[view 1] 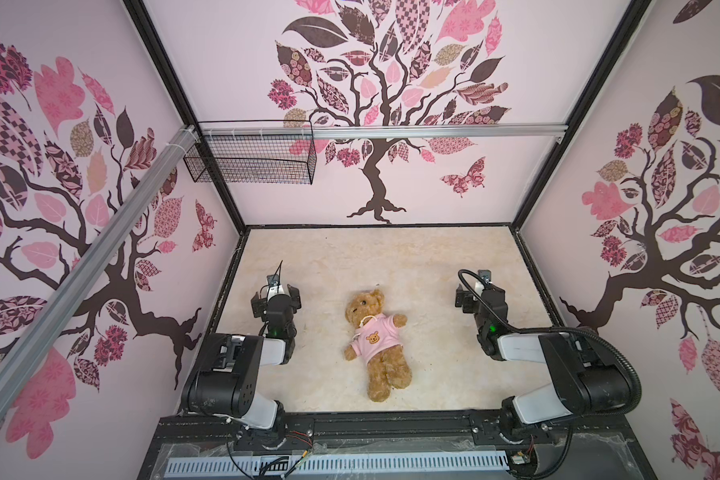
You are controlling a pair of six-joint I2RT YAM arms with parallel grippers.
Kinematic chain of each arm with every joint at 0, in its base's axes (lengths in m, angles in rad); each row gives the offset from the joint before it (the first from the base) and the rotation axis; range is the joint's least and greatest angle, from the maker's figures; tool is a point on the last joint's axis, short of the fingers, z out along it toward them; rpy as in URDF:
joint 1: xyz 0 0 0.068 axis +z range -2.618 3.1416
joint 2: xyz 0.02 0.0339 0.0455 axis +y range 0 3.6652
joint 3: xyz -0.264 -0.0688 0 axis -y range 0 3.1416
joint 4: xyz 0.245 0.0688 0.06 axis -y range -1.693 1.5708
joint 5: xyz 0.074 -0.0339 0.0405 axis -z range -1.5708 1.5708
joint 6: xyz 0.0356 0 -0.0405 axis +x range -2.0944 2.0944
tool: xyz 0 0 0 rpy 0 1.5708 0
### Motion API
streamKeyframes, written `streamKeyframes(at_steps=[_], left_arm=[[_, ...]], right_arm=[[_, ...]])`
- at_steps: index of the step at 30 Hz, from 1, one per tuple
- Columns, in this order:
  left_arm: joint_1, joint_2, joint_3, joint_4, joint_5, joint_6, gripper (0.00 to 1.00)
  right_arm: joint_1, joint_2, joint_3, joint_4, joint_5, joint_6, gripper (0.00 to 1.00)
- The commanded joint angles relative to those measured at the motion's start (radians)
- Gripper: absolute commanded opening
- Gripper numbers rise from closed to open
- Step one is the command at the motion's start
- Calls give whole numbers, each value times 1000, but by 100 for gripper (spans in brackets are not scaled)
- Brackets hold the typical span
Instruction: Dress the teddy bear
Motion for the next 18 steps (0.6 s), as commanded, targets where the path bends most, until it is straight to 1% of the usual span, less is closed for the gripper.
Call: streamKeyframes(at_steps=[1,3,5,6,8,11,13,18], left_arm=[[18,69,-5,117,115,-32,97],[20,26,14,-2,126,-49,97],[23,50,6,60,118,-41,97],[23,53,5,69,121,-41,97],[24,29,13,10,127,-47,97],[23,42,7,44,120,-44,97],[23,30,11,12,126,-48,97],[23,34,10,23,123,-46,97]], right_arm=[[-80,38,-47,144,-165,79,99],[-87,94,-121,379,-173,77,100],[-85,55,-91,249,-189,69,100],[-85,45,-66,184,-178,71,100],[-86,61,-65,216,-163,78,100],[-85,62,-66,219,-164,76,100],[-85,61,-65,216,-163,77,100],[-84,62,-67,218,-162,77,100]])
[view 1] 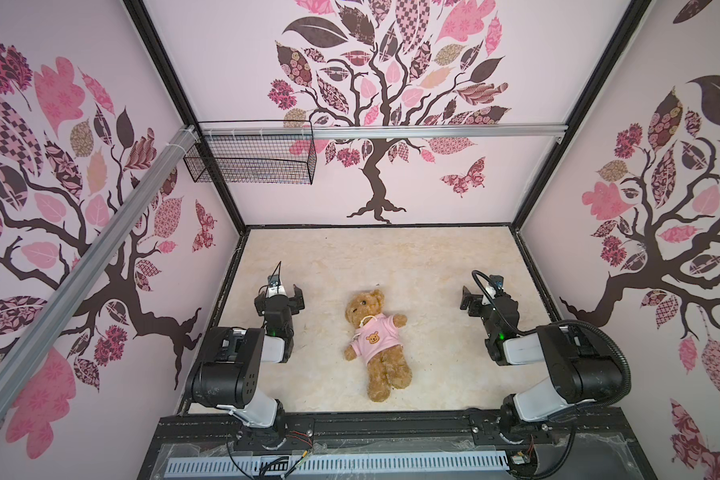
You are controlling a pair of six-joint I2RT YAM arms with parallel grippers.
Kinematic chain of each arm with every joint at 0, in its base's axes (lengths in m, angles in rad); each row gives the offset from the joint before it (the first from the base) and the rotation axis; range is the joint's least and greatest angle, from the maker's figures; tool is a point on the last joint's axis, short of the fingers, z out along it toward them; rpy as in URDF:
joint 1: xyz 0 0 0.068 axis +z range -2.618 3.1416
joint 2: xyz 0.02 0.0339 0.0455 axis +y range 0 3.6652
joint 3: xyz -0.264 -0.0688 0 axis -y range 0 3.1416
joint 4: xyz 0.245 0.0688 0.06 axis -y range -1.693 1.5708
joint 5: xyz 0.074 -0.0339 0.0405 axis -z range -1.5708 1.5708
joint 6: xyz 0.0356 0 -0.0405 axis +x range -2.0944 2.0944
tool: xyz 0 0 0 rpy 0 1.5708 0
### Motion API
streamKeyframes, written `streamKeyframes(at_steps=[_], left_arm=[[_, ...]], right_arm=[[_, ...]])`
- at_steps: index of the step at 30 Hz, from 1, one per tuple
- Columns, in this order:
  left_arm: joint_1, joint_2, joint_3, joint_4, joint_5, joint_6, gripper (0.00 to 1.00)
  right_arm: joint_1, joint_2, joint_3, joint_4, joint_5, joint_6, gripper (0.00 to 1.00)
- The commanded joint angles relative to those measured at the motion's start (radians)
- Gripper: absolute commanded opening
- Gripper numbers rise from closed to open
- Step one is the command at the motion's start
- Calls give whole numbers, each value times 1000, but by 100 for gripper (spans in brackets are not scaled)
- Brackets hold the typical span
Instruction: Dress the teddy bear
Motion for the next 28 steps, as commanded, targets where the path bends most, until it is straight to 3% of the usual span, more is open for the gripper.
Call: streamKeyframes(at_steps=[1,28], left_arm=[[5,-6,9,6,6,-9,97],[6,-7,9,5,8,-8,97]], right_arm=[[-1,9,19,33,-11,9,100],[10,5,14,35,8,6,100]])
